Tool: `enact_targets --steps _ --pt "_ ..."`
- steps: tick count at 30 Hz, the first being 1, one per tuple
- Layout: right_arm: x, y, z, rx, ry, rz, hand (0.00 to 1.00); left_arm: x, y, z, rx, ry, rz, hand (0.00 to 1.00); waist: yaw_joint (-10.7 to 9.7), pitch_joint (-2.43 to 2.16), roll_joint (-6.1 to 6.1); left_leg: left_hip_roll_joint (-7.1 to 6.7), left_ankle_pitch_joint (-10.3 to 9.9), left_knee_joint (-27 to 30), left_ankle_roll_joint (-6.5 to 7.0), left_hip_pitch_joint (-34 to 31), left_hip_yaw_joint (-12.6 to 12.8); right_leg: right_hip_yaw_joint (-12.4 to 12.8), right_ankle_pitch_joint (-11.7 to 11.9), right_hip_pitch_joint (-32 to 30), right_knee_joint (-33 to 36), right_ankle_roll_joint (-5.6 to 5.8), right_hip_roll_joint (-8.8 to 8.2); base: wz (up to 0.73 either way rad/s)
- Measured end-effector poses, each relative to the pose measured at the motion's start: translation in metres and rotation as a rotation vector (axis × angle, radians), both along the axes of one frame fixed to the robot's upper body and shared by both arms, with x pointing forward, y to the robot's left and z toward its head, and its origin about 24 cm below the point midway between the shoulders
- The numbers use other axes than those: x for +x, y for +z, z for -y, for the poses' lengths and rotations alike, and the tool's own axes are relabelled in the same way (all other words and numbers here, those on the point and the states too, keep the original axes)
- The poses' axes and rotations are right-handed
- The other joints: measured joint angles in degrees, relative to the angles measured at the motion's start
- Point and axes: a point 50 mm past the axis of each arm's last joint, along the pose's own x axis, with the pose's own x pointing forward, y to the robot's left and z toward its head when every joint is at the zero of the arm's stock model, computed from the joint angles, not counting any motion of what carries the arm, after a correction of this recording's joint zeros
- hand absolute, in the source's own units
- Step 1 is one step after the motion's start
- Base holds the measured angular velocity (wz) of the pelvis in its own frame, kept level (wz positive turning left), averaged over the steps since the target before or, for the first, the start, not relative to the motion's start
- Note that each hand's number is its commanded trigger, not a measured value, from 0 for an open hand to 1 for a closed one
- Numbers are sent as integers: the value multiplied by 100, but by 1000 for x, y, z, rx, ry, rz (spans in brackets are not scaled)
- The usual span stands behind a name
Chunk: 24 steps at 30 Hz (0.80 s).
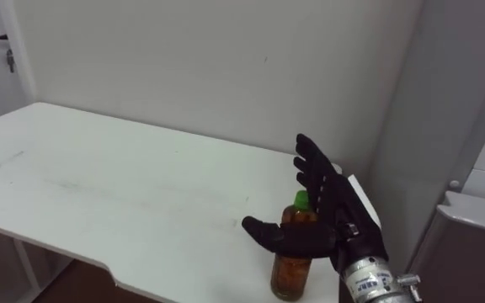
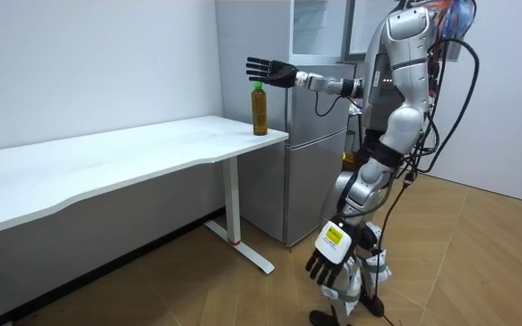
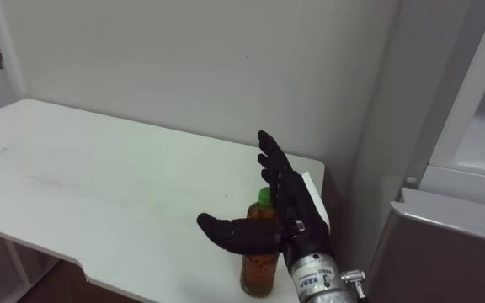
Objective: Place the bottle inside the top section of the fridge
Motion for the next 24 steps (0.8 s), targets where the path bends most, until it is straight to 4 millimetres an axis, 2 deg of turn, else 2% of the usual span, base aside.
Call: enact_targets --steps 5,14,16,21,24 --pt "1 -5 1 -25 -21 -5 0 -2 0 0 2 2 -13 0 16 0 -2 -73 29 18 10 -6 -22 -1 -51 -3 -8 8 -22 3" --pt "2 -7 5 -21 -82 -6 0 -4 -1 1 -1 3 -20 0 100 -5 6 -102 37 59 25 2 -46 -52 -82 64 1 29 -50 4" --pt "2 -6 5 -22 -100 1 0 -3 -1 4 -4 -19 -26 0 79 -18 42 -102 37 62 26 7 -62 -81 -81 86 -9 32 -50 9" --pt "1 -4 5 -35 -162 22 0 2 -3 13 -22 -64 -24 0 89 -20 217 -133 39 54 27 12 -133 -113 -95 110 -11 49 -58 5" --pt "0 -3 6 -42 -189 32 0 2 -3 13 -23 -67 -24 0 80 -25 258 -141 40 32 28 18 -133 -114 -104 109 -11 56 -65 0"
